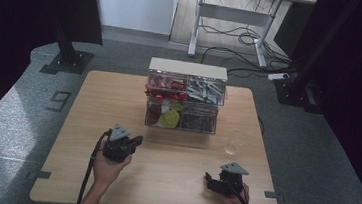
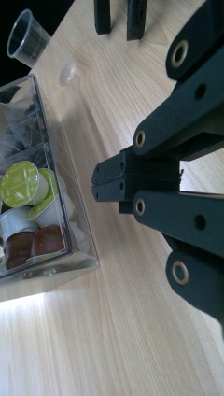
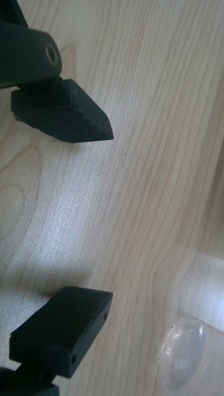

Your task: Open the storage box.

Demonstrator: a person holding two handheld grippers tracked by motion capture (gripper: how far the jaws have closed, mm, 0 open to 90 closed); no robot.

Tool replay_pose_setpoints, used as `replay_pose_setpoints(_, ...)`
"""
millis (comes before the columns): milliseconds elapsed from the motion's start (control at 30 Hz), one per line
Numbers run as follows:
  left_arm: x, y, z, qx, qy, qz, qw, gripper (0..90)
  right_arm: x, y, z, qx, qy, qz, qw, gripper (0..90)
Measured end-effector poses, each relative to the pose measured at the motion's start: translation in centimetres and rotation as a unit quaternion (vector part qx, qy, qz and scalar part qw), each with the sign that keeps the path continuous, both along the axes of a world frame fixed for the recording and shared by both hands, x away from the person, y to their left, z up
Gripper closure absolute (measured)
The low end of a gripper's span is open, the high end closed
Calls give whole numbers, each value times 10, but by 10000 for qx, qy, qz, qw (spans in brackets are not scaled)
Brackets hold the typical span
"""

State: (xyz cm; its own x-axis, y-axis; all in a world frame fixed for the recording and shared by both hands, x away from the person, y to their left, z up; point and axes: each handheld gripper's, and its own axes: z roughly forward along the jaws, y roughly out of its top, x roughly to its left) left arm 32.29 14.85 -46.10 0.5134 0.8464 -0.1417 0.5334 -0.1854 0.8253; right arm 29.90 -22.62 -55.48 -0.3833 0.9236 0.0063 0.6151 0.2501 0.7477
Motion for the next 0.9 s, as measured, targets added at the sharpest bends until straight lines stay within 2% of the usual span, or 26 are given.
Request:
replay_pose_setpoints(400, 25, -9, -16, -10, 360, -36, 9993, 900, 1, -1, 0, 10, 8, 46, 10000, 186)
replay_pose_setpoints(667, 35, -11, -23, 2, 453, 28, 9990, 900, 1, -1, 0, 7, 6, 57, 10000, 185)
replay_pose_setpoints(900, 45, -20, -28, 79, 484, 4, 9988, 900, 1, -1, 0, 9, 7, 69, 10000, 184)
